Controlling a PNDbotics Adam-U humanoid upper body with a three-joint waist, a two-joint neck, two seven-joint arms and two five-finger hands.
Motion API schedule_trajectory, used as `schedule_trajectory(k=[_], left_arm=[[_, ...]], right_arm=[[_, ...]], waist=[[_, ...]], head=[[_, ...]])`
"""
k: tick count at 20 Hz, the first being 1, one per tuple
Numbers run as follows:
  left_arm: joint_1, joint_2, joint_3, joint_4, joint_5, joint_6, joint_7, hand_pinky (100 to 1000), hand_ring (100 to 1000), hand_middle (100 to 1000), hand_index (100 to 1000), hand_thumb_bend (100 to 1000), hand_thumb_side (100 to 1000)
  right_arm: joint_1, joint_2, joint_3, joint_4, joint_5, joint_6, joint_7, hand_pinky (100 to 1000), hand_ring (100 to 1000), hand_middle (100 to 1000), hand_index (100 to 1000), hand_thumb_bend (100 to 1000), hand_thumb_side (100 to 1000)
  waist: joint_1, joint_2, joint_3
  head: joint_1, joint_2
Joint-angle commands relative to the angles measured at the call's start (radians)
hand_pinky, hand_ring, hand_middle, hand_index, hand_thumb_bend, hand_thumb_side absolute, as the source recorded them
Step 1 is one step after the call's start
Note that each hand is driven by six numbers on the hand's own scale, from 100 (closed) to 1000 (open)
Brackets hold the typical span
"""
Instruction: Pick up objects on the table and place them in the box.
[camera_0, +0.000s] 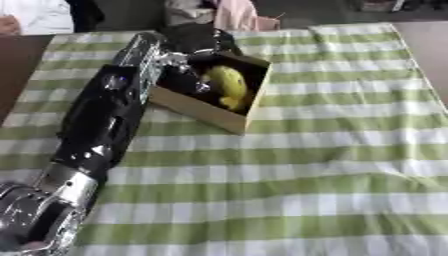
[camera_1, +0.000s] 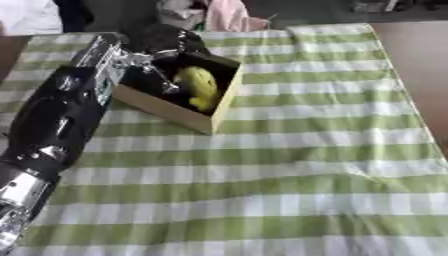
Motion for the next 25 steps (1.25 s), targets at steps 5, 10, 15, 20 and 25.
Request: schedule_trajectory(k=[5,10,15,20,25], left_arm=[[-0.032,0.010,0.019,-0.030,-0.016,-0.008,0.028,700,822,754,872,362,121],[-0.030,0.011,0.025,-0.077,0.082,-0.005,0.030,650,777,707,840,182,100],[-0.014,0.039,0.012,-0.192,0.261,0.021,0.019,631,764,698,839,100,133],[0.034,0.121,-0.032,-0.374,0.517,0.061,0.047,625,758,700,848,100,154],[0.135,0.242,-0.069,-0.608,0.783,0.131,0.140,632,759,703,852,100,191]], right_arm=[[0.000,-0.006,-0.006,-0.029,-0.008,0.000,0.005,625,709,746,769,100,792],[0.001,-0.004,-0.006,-0.033,-0.004,0.001,0.005,628,711,746,769,100,787],[0.000,-0.005,-0.007,-0.039,0.007,0.003,0.004,630,712,746,769,100,783],[0.005,-0.010,-0.010,-0.047,0.017,0.007,0.001,632,713,747,769,100,780],[0.001,-0.019,-0.013,-0.059,0.033,0.011,-0.004,639,717,748,770,100,772]], waist=[[0.000,-0.028,0.005],[0.000,-0.036,0.008],[0.000,-0.047,0.014],[0.007,-0.056,0.028],[0.013,-0.065,0.039]], head=[[-0.003,0.004],[-0.004,0.009],[-0.010,0.016],[-0.024,0.028],[-0.036,0.040]])
